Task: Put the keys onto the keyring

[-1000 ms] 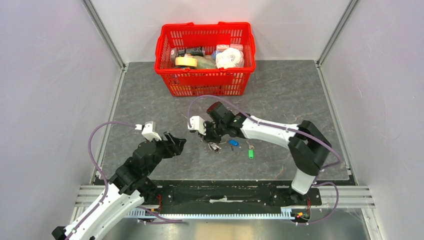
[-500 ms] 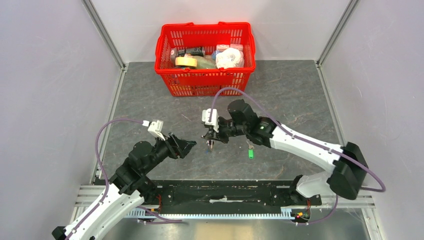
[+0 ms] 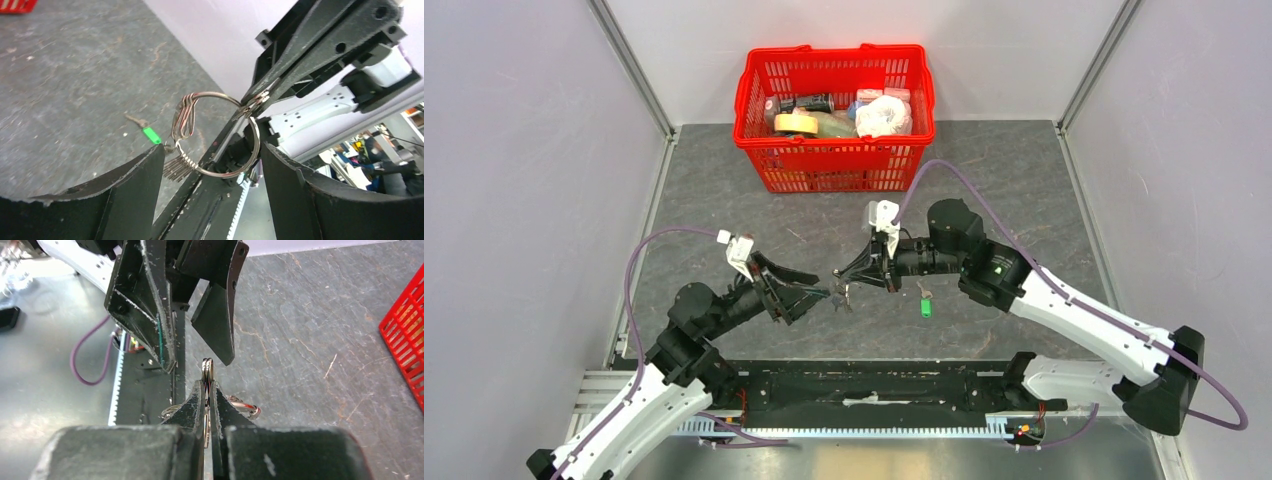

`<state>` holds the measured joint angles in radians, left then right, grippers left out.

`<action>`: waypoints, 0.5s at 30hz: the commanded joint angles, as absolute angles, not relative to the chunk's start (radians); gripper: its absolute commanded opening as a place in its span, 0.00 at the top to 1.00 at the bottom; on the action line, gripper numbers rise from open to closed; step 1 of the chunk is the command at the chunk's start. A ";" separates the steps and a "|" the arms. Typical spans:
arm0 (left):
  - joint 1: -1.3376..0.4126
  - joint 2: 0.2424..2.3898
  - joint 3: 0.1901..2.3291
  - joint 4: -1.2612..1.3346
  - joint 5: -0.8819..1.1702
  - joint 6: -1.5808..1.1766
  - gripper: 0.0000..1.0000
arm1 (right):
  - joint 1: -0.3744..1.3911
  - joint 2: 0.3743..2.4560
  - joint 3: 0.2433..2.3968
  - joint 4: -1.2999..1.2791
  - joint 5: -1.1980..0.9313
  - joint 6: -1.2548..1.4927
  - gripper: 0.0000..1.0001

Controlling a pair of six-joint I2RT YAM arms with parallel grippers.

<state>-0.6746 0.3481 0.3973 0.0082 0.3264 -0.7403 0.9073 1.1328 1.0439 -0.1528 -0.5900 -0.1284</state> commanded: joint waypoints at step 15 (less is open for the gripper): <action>-0.678 0.377 0.545 0.235 0.561 -0.893 0.23 | 0.920 1.175 1.252 -0.231 -0.074 0.412 1.00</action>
